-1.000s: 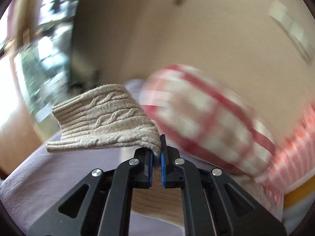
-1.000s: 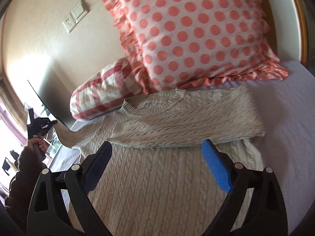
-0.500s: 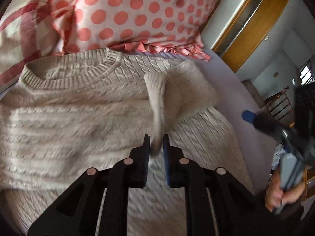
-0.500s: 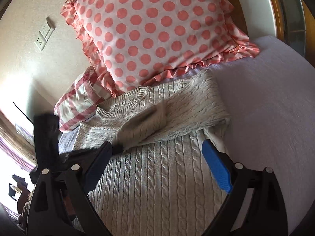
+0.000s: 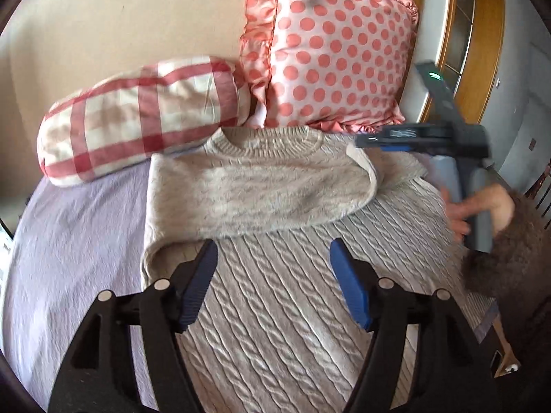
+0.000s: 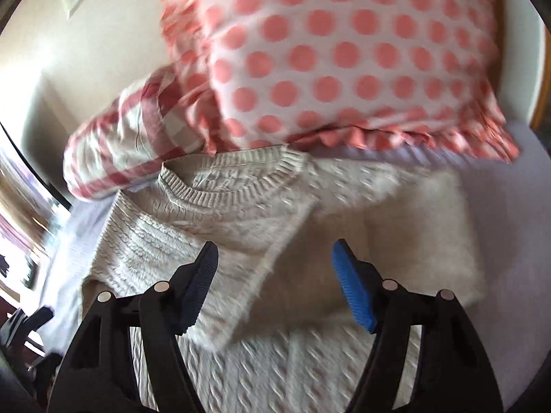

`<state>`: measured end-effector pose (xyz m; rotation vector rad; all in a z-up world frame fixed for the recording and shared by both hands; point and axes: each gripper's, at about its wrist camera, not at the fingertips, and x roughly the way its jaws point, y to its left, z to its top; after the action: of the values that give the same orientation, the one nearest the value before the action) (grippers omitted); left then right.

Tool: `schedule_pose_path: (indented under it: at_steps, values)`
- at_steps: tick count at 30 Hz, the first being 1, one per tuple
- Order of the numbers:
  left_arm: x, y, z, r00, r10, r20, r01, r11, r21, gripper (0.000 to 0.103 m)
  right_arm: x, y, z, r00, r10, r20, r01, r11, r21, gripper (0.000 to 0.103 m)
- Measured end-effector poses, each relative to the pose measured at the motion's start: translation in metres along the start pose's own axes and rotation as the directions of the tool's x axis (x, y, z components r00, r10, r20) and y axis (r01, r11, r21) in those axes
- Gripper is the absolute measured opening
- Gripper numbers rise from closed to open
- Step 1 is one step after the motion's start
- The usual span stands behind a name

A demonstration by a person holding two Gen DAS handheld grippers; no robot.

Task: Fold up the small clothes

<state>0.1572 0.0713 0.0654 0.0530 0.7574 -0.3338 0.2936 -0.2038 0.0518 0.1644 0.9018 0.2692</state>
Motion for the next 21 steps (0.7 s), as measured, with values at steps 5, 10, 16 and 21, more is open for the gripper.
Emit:
schedule_pose_path:
  at_steps: [5,10,16,21]
  values:
    - [-0.004,-0.002,-0.01,1.0,-0.005,-0.011,0.005,1.0,0.015,0.072,0.043,-0.002,-0.004,0.987,-0.119,-0.109,0.119,0.993,-0.006,0.008]
    - [-0.005,0.004,-0.014,1.0,-0.026,0.002,0.026,1.0,-0.011,0.073,-0.021,-0.031,0.014,0.974,0.083,0.211,-0.109,0.987,0.117,0.007]
    - [0.004,0.012,-0.023,0.999,-0.04,-0.026,0.039,0.998,-0.05,0.074,-0.013,-0.083,-0.002,0.982,0.005,0.187,-0.045,0.977,0.211,0.008]
    - [0.004,0.018,-0.028,0.999,-0.025,-0.038,0.023,0.998,-0.064,0.074,0.009,-0.126,-0.035,0.995,0.056,0.087,-0.085,0.918,0.387,0.012]
